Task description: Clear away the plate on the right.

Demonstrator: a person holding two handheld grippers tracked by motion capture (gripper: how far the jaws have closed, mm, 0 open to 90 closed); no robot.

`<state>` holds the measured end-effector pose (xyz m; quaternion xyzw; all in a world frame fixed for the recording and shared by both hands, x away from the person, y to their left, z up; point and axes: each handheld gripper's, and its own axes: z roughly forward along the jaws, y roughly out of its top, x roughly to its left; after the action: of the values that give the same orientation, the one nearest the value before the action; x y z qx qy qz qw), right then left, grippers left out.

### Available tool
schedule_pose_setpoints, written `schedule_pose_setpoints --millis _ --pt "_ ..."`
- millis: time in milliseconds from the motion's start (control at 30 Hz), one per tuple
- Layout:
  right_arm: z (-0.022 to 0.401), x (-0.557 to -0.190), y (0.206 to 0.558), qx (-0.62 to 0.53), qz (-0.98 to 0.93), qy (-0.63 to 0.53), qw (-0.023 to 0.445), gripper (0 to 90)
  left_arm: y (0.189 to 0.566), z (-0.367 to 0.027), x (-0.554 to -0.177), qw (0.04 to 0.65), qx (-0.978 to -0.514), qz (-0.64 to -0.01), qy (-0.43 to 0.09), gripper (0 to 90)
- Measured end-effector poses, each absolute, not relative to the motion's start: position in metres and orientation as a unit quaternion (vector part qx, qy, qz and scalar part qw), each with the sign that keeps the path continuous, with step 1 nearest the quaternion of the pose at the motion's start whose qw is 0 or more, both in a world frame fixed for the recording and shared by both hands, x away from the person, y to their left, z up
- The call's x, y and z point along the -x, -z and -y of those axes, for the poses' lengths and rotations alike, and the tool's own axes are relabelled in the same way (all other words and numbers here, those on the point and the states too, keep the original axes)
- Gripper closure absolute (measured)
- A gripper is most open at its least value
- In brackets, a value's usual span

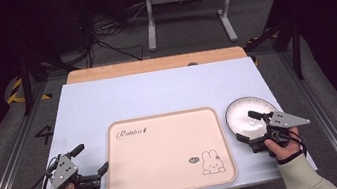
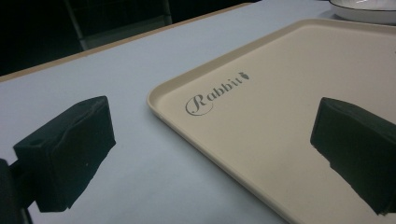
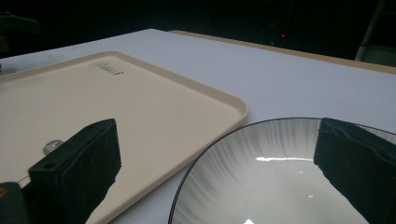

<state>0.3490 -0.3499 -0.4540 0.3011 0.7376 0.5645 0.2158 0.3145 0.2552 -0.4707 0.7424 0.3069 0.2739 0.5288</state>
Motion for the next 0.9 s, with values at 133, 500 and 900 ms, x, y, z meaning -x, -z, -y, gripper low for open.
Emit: schedule_pose_setpoints --millis 133,500,900 --pt "0.350 -0.349 0.454 -0.301 -0.737 -0.565 0.216 1.3 0.471 -0.256 -0.315 0.529 -0.743 -0.308 -0.271 0.3" --pt "0.351 -0.350 0.453 -0.308 -0.741 -0.557 0.213 2.2 0.471 -0.256 -0.314 0.530 -0.742 -0.307 -0.271 0.3" --pt "0.352 -0.352 0.431 -0.322 -0.747 -0.531 0.237 4.9 0.471 -0.256 -0.315 0.529 -0.743 -0.307 -0.272 0.3"
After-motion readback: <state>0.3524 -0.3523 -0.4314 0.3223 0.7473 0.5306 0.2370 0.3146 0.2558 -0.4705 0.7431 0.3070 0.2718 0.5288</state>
